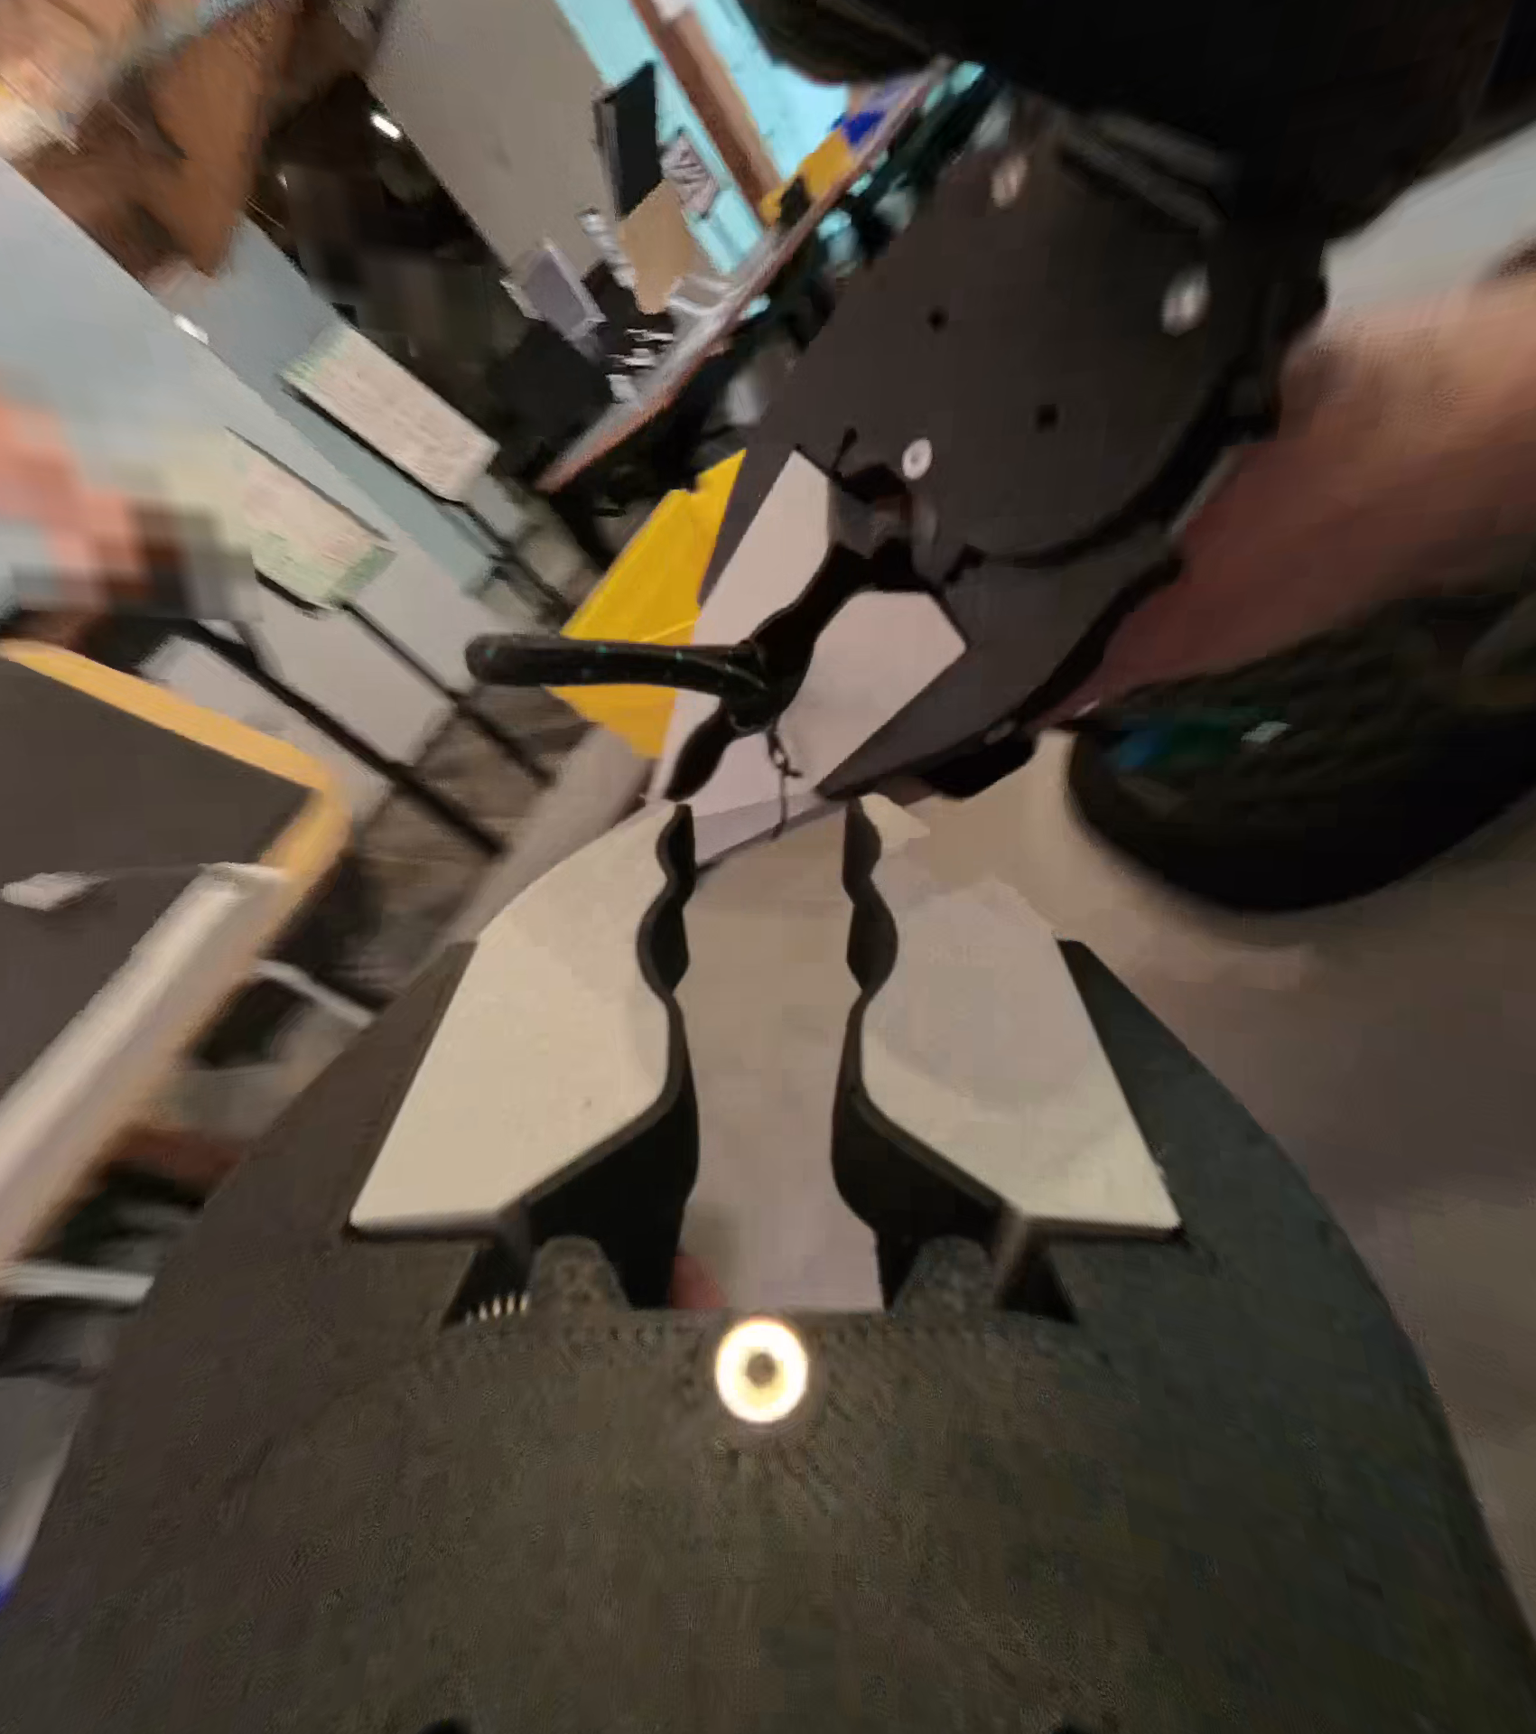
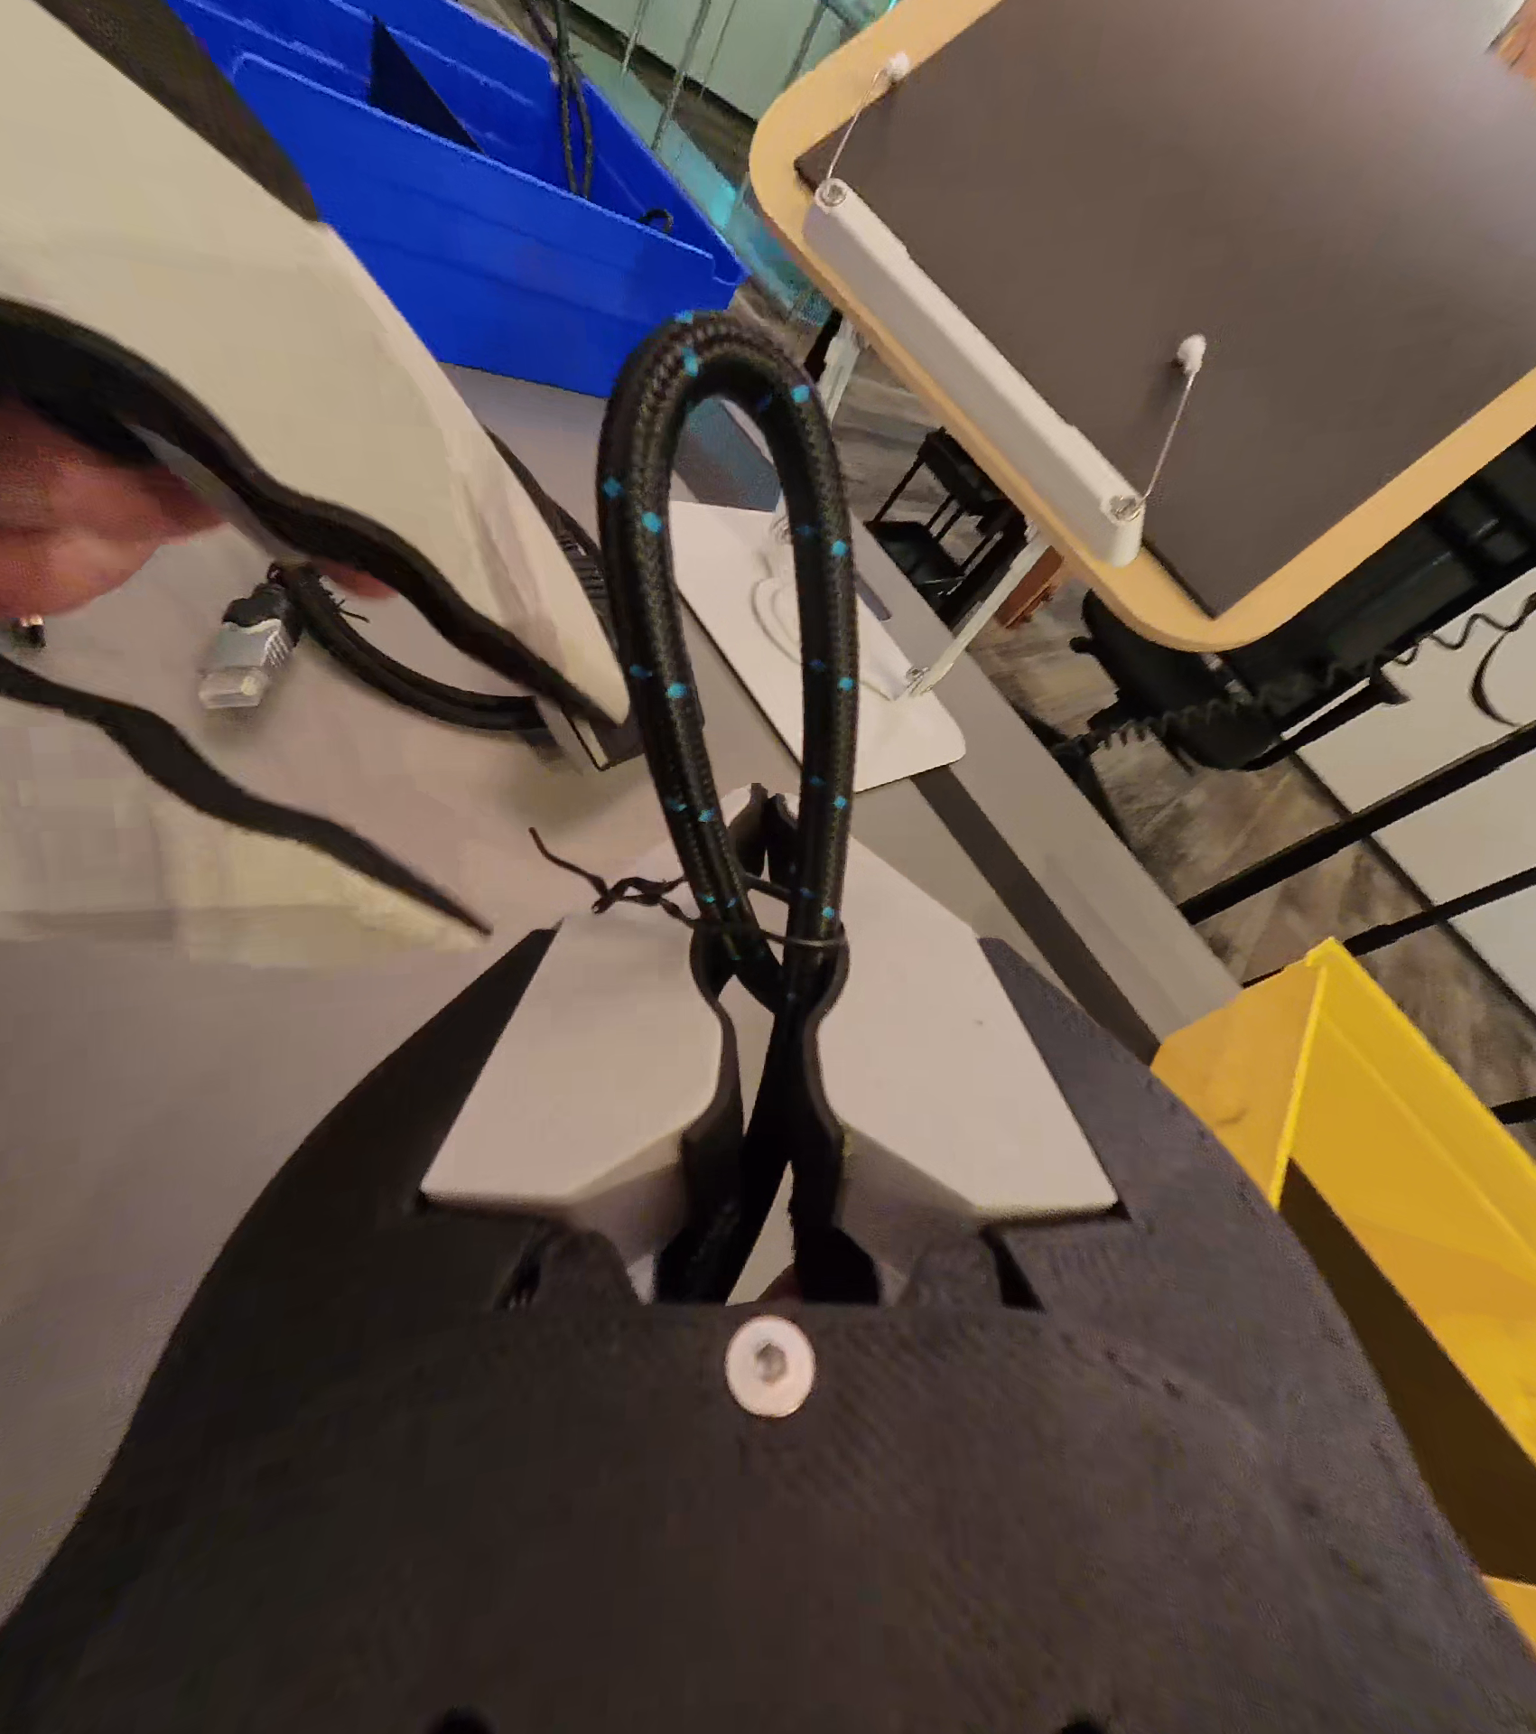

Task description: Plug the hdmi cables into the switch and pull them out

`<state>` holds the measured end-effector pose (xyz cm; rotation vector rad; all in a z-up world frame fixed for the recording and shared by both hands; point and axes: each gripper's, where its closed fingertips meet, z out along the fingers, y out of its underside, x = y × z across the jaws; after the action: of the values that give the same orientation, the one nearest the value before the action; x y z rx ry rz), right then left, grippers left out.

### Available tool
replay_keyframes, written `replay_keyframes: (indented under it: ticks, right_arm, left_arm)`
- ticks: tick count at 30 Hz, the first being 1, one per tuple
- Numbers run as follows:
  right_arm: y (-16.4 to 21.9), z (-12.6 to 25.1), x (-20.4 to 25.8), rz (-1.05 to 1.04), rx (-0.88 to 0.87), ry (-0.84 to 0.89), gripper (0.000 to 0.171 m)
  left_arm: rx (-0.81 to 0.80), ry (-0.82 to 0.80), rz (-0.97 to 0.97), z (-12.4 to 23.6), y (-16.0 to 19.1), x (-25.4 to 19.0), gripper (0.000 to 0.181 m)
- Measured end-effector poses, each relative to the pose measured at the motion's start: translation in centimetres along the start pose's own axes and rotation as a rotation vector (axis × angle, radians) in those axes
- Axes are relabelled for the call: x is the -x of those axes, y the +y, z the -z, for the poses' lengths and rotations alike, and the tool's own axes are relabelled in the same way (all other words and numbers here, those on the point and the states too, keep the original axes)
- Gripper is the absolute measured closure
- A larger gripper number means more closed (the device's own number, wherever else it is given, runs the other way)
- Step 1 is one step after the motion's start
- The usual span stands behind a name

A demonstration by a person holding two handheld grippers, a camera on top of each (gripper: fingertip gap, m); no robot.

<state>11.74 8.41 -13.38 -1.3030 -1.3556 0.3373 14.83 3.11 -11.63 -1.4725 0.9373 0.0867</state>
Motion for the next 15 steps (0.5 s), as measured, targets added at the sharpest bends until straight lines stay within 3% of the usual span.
replay_keyframes:
  ticks: [5, 12, 15]
  right_arm:
    - [-1.3, 0.6, -0.5, 0.094, -0.063, 0.074, 0.171]
    - [-2.1, 0.8, -0.3, 0.177, -0.096, 0.123, 0.171]
    - [-2.1, 0.9, -0.6, 0.178, -0.096, 0.139, 0.171]
  left_arm:
    - [-0.088, 0.238, 0.481, 0.0, -1.2, -0.3, 0.149]
    - [-0.169, 0.390, 0.728, -0.3, -2.0, -0.1, 0.171]
    - [-0.175, 0.416, 0.741, -0.4, -2.2, -0.5, 0.179]
